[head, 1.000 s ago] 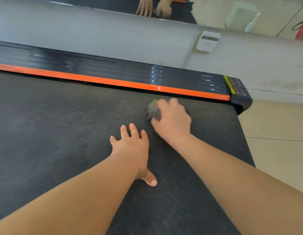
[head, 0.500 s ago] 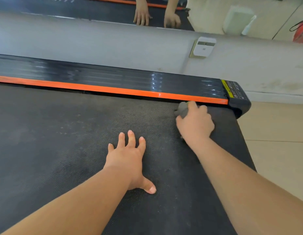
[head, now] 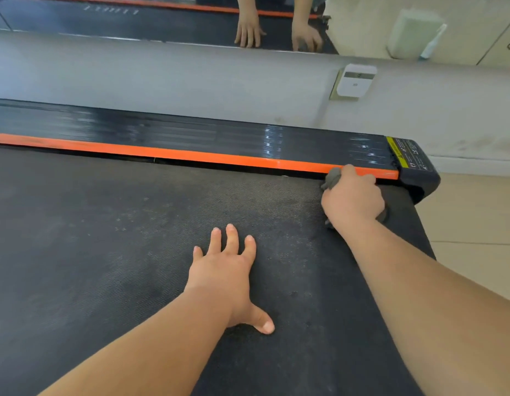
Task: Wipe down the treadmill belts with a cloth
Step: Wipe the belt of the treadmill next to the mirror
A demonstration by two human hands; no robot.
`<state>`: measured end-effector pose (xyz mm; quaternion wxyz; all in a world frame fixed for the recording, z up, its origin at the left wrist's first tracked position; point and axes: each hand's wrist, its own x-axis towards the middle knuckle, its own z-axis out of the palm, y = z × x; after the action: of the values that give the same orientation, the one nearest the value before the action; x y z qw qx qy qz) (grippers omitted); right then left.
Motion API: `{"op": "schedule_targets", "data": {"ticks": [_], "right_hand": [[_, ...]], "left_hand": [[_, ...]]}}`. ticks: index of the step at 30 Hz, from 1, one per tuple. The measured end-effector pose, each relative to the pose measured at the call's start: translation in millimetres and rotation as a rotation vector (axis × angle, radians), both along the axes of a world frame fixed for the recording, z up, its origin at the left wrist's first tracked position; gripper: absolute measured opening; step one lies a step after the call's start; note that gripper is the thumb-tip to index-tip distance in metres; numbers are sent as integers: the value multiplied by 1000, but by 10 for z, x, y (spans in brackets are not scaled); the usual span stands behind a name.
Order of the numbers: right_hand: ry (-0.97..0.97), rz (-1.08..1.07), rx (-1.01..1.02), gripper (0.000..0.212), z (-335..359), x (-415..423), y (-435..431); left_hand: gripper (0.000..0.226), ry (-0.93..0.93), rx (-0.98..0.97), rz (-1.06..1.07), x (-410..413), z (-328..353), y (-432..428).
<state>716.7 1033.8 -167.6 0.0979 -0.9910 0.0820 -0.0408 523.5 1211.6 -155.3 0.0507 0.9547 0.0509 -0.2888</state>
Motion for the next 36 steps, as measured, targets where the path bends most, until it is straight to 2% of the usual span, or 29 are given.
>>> {"op": "schedule_targets", "data": {"ticks": [2,5,7,9,12,17,20,22,25,28,30,32,34,36], "right_hand": [[-48,111,42,42,-32,-206,405],[-109,487,67,44,-73,-529,916],[-66,716,120,41,-38,-584,1064],[43,824,182,43,34,-480,992],[60,746,108,47,31,-260,499],[-33,142,23,49,13,-9,-953],[-69,-37,55,48,5,-181,-877],[-73,44,60,45,-22,-510,-462],[-56,442,26,44,-38,-1134,95],[40,790,33,44,34,-1339,-59],[101,749,4,43,110,-1155,-450],[129,532,-24,45,124,-922,-925],[102,320,-40,49,105,-787,-1368],[66,221,-36,51,59,-731,-1590]], "left_hand": [[156,-11,4,-2,-4,13,3],[155,-11,2,-12,-11,38,19],[155,-12,-7,-6,-9,38,33],[155,-4,-10,2,-12,30,31],[156,-5,3,9,-11,15,26],[156,-12,4,12,-10,5,7],[157,3,-4,21,-22,23,11],[156,1,-9,27,-18,22,-3],[155,11,12,24,-22,76,-15],[156,64,43,30,3,152,-62],[157,80,98,16,52,234,-170],[155,33,173,-99,136,340,-356],[153,13,106,-211,223,387,-609],[152,74,-29,-184,271,346,-854]]}}
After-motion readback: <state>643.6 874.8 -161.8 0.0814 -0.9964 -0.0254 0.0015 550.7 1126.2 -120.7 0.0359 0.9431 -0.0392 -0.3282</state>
